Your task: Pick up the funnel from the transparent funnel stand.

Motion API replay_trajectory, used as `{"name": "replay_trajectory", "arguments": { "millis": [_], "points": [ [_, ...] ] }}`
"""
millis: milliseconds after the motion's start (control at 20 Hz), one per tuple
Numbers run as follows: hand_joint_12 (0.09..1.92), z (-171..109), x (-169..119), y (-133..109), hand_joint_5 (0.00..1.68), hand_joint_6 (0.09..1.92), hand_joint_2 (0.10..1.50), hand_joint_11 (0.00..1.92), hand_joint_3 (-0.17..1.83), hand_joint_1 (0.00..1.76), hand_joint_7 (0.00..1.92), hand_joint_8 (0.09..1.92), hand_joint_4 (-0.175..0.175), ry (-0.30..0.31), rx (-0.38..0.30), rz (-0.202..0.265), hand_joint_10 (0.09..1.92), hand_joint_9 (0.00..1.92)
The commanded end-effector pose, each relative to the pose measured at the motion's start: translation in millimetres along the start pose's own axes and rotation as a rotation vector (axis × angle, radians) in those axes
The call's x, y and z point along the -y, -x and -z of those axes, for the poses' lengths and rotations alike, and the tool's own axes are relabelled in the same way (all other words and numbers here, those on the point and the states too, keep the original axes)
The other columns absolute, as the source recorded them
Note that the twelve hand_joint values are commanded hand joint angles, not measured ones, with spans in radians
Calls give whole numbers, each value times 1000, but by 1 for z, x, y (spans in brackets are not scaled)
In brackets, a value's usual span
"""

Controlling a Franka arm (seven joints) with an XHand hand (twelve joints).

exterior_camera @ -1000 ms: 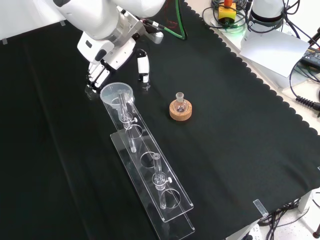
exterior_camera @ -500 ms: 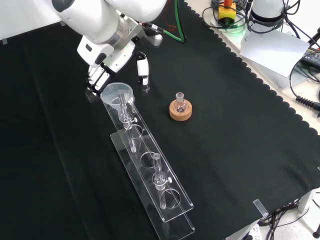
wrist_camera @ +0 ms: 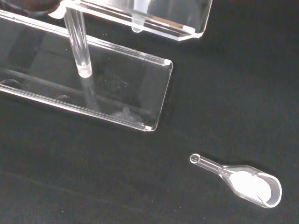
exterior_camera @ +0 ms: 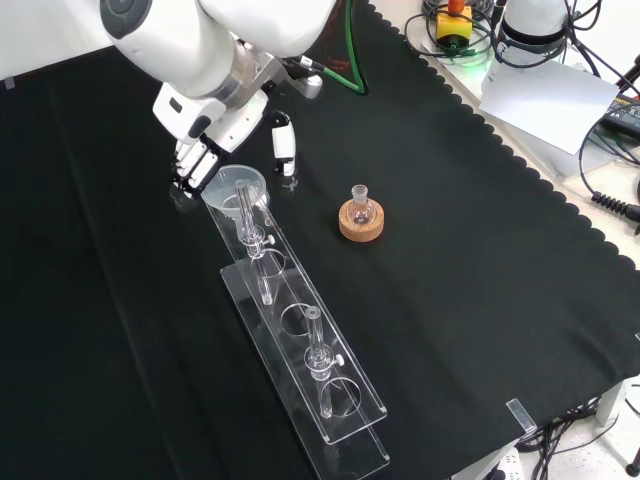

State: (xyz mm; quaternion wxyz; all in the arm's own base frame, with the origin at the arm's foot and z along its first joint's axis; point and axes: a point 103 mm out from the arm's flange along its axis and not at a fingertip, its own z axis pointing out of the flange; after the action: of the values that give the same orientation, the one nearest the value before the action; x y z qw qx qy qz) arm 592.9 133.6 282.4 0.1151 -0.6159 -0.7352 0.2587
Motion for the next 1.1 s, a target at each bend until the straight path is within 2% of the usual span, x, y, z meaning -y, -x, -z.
{"name": "replay_trajectory", "arguments": {
  "millis": [50,250,550,700,750,850,1000,1100],
  "points": [
    [1432,-4,-5,1,83,87,739,472,146,674,0,567,-71,-8,17,-3,861,229],
    [1431,-6,-7,1,86,87,741,473,150,687,0,562,-70,-18,28,-5,862,226],
    [1415,-8,-11,-2,102,87,734,496,172,710,0,624,-69,-34,84,-17,840,283],
    [1403,-7,-12,-4,118,87,721,513,208,723,0,699,-71,-19,144,-34,777,372],
    [1382,-6,-12,-4,170,87,719,538,225,736,71,715,-71,5,169,-50,750,441],
    [1305,-3,-9,-5,414,93,712,632,298,796,395,692,-50,50,219,-75,635,696],
    [1217,11,1,-7,840,351,673,786,490,879,790,598,10,152,290,-111,448,1030],
    [1148,27,12,-10,1003,445,658,895,589,926,937,561,37,213,350,-127,363,1183]
  ]
}}
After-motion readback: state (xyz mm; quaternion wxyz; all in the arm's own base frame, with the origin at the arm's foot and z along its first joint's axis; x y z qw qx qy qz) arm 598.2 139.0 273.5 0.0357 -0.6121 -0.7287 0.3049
